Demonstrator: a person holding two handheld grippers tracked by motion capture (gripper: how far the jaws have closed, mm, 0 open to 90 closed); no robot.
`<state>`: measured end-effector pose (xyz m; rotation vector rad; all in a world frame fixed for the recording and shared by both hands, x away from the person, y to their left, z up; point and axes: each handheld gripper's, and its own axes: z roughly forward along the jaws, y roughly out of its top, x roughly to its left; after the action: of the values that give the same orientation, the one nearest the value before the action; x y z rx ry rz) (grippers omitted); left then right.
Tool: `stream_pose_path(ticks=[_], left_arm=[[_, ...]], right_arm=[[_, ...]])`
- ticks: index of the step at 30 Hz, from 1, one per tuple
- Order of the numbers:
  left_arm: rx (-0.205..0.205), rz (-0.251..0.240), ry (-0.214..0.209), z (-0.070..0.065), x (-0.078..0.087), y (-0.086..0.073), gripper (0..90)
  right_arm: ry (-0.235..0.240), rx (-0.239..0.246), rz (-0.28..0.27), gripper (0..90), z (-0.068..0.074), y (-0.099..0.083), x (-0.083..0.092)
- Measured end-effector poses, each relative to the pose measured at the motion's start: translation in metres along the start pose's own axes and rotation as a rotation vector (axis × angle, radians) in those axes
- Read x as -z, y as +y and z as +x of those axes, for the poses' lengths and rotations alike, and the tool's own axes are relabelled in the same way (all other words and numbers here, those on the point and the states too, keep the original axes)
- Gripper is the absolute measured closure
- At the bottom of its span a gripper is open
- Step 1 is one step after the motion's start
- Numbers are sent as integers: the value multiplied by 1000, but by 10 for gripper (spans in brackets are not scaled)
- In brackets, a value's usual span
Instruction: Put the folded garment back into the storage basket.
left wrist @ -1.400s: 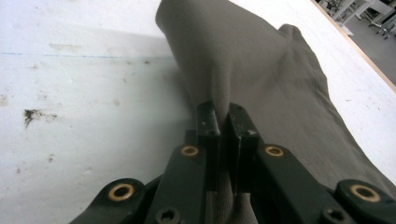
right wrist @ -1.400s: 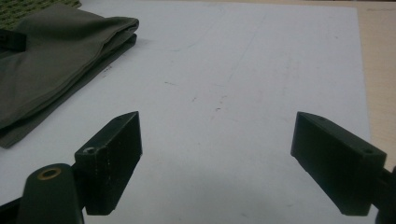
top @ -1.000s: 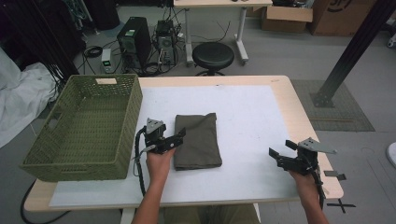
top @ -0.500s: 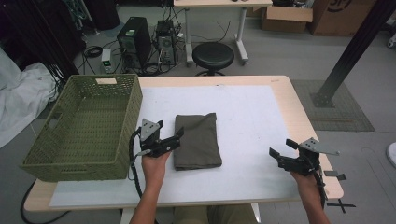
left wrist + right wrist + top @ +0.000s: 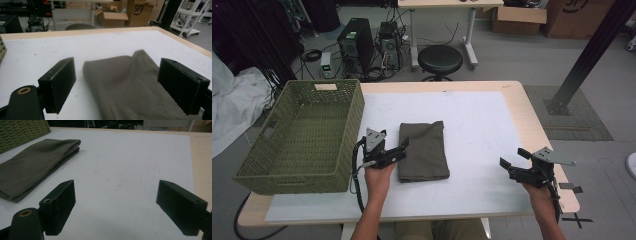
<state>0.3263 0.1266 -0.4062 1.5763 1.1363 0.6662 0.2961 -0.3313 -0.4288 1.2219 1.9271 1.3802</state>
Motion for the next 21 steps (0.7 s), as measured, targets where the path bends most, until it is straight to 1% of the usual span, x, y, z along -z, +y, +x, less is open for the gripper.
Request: stream_pose_path(ticks=[1,3,5,9,11,12,13,14,15,16,18,20,21], left_arm=[[-12,1,-16,1,-2,-1,156],[-19,13,-19,2,-5,-3,156],[-19,34,-25,4,-9,-5,156],[-6,76,-44,9,-18,-11,159],[-19,108,-49,8,-24,-14,161],[-19,108,-49,8,-24,-14,163],[-43,160,-45,7,-30,-17,163],[-43,160,-45,7,-30,-17,165],[-53,217,-38,7,-36,-21,168],[-50,242,-41,8,-38,-23,169],[-51,276,-58,8,-42,-26,191],[-66,310,-57,7,-45,-27,223],[-73,317,-62,6,-46,-27,244]], right_arm=[[1,0,-1,156,0,0,0],[2,5,-2,157,0,0,0],[1,5,-3,157,0,0,0],[2,7,-7,156,1,1,0],[0,8,-7,156,1,1,0],[0,8,-7,156,1,1,0],[-2,8,-7,156,1,1,0],[-2,6,-7,157,1,1,-1],[-3,4,-7,156,1,0,-1],[-4,3,-6,157,1,0,-1],[-3,4,-3,156,1,-1,-1],[-3,5,1,156,1,-1,-2],[-2,5,3,157,0,-1,-2]])
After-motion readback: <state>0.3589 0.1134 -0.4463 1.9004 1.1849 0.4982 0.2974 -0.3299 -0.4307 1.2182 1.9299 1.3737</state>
